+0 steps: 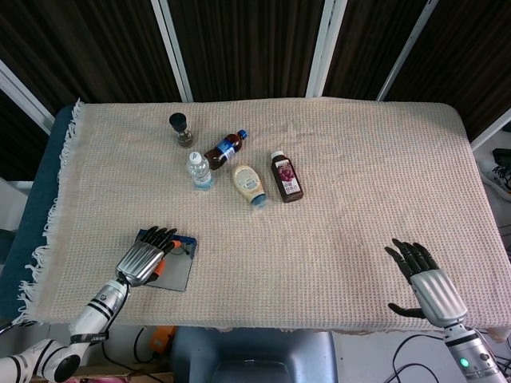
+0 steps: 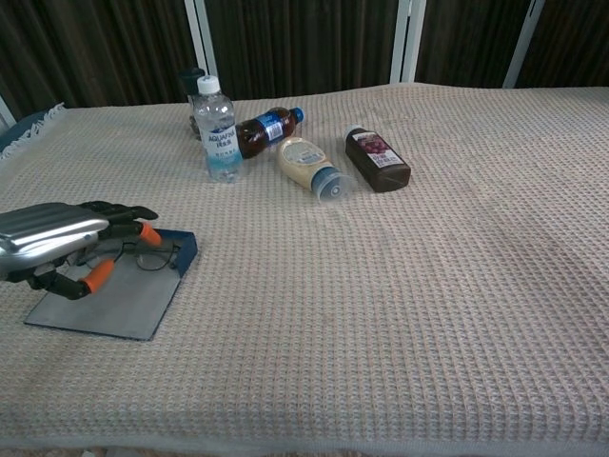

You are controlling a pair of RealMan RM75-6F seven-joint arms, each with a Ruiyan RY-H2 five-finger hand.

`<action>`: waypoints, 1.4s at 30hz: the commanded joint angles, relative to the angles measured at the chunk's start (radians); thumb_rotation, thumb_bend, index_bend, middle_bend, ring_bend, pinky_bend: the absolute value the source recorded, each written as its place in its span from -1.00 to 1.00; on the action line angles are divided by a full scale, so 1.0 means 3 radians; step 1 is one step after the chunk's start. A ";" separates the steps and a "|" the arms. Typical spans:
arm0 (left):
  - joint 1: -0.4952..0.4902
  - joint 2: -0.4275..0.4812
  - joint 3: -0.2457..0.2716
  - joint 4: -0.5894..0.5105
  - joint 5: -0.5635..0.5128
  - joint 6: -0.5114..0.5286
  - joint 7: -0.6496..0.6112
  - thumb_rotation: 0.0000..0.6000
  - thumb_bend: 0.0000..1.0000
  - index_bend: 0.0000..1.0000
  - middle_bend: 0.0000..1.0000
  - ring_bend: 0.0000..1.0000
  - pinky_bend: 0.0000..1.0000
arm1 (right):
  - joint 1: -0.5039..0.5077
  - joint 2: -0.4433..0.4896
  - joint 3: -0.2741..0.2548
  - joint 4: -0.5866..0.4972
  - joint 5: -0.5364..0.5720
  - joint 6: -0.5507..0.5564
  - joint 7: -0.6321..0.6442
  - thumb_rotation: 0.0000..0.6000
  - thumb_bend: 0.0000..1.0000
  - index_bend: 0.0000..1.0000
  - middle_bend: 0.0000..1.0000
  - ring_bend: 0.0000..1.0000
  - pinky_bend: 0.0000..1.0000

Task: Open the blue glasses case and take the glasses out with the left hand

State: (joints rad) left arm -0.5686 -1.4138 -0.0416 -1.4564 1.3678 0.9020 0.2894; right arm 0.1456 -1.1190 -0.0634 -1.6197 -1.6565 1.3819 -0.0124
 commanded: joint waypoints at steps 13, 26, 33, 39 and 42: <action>0.0104 -0.0051 -0.0151 0.0057 0.0334 0.0708 -0.0666 1.00 -0.04 -0.42 -1.00 -1.00 -0.88 | 0.0007 0.0001 0.0002 -0.0005 0.0019 -0.0035 -0.0015 1.00 -0.62 -1.00 -1.00 -1.00 -1.00; -0.0088 -0.0177 -0.0385 0.0141 -0.0535 0.0239 -0.0116 1.00 -0.13 -0.37 -1.00 -1.00 -0.82 | 0.0024 -0.0005 -0.0016 -0.0008 0.0003 -0.0079 -0.0029 1.00 -0.62 -1.00 -1.00 -1.00 -1.00; -0.0134 -0.0189 -0.0338 0.0148 -0.0671 0.0122 -0.0013 1.00 -0.13 -0.38 -1.00 -1.00 -0.82 | 0.0024 0.0007 -0.0016 -0.0004 -0.0006 -0.0067 0.0000 1.00 -0.62 -1.00 -1.00 -1.00 -1.00; -0.0181 -0.0241 -0.0348 0.0191 -0.0770 0.0083 0.0041 1.00 -0.13 -0.34 -1.00 -1.00 -0.82 | 0.0027 0.0003 -0.0020 -0.0004 -0.0006 -0.0079 -0.0013 1.00 -0.62 -1.00 -1.00 -1.00 -1.00; -0.0209 -0.0283 -0.0356 0.0245 -0.0818 0.0062 0.0059 1.00 -0.13 -0.32 -1.00 -1.00 -0.82 | 0.0027 0.0003 -0.0016 -0.0004 0.0001 -0.0078 -0.0014 1.00 -0.62 -1.00 -1.00 -1.00 -1.00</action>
State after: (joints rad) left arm -0.6279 -1.4943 -0.1472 -1.3881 1.1269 0.9230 0.3045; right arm 0.1536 -1.1183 -0.0685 -1.6209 -1.6566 1.3584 -0.0167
